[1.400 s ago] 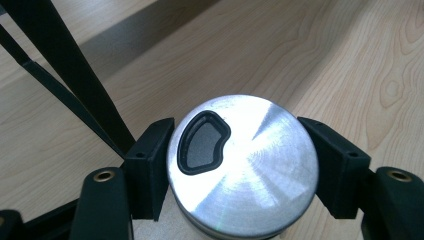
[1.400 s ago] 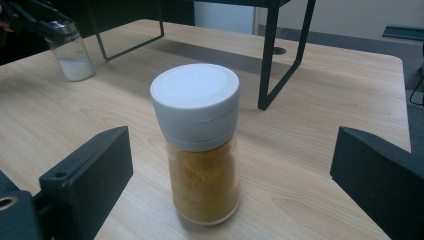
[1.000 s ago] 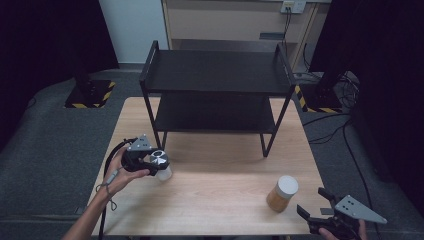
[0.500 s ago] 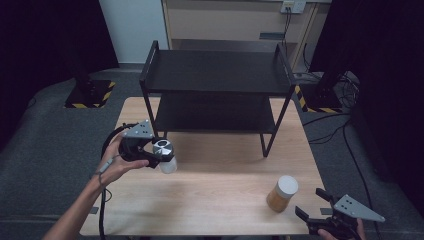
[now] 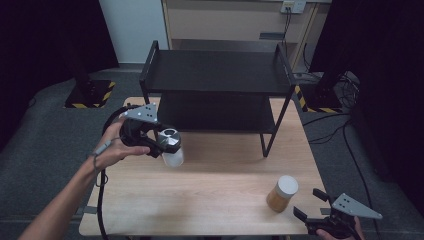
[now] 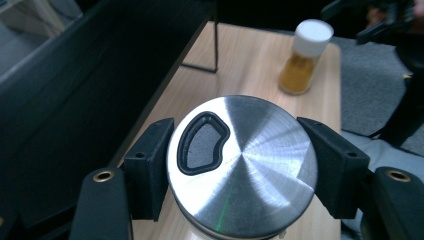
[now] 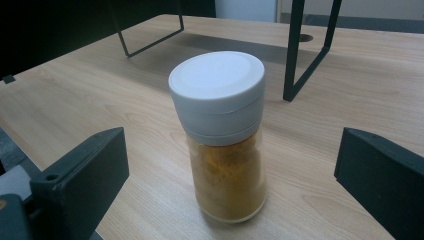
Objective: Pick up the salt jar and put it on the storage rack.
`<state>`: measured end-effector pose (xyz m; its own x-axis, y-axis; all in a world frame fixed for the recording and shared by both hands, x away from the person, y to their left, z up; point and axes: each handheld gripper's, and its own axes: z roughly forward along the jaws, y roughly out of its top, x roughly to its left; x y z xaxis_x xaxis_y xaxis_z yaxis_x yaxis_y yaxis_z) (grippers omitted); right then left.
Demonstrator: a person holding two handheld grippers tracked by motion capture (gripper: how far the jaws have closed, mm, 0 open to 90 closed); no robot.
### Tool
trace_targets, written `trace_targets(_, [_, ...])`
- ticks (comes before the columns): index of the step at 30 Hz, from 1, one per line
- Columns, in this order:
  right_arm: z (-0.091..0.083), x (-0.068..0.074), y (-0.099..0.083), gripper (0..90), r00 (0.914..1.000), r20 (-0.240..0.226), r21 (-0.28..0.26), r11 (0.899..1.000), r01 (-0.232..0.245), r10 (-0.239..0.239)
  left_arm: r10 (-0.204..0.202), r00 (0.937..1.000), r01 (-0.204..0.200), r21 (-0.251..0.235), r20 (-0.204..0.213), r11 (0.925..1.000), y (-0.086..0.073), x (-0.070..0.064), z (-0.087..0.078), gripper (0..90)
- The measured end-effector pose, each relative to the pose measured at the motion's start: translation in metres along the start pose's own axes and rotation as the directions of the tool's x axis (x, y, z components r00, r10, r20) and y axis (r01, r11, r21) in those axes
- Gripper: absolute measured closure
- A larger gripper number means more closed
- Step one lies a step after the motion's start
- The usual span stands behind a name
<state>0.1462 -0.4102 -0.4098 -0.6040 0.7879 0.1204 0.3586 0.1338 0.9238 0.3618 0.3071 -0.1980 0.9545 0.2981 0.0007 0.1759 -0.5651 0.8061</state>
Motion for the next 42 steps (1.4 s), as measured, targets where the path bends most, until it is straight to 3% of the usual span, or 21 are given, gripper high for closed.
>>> trace_targets(5, [0.0,0.0,0.0,1.4,1.0,0.0,0.002,1.0,0.001,-0.001,0.031,0.9984,-0.031,0.001,0.048,0.9995,0.024,0.005,-0.008,32.9])
trace_targets(14, [0.0,0.0,0.0,1.4,1.0,0.001,0.001,1.0,0.002,-0.002,0.068,0.9936,-0.07,0.015,0.09,0.9974,0.059,0.005,-0.015,32.9])
trace_targets(19, [0.001,0.0,0.0,1.4,1.0,0.004,0.002,1.0,0.001,-0.001,0.068,0.9932,-0.07,0.017,0.094,0.9974,0.074,0.005,-0.019,32.9])
trace_targets(26, [0.001,0.0,0.0,1.4,1.0,0.005,0.001,1.0,-0.001,0.001,0.062,0.9966,-0.062,-0.003,0.054,0.9981,0.1,0.009,-0.033,32.9])
trace_targets(31, [0.001,0.0,0.0,1.5,1.0,0.005,0.0,1.0,-0.004,0.004,0.045,0.999,-0.045,-0.014,0.004,0.9989,0.122,0.019,-0.044,32.9])
trace_targets(37, [0.001,-0.001,-0.001,1.4,1.0,0.004,-0.004,1.0,-0.008,0.008,0.046,0.9982,-0.047,-0.024,-0.039,0.9986,0.145,0.031,-0.059,32.9])
trace_targets(42, [0.002,-0.002,-0.001,1.4,0.9999,0.003,-0.005,1.0,-0.013,0.013,0.021,0.9958,-0.023,-0.022,-0.089,0.9995,0.157,0.041,-0.065,32.9])
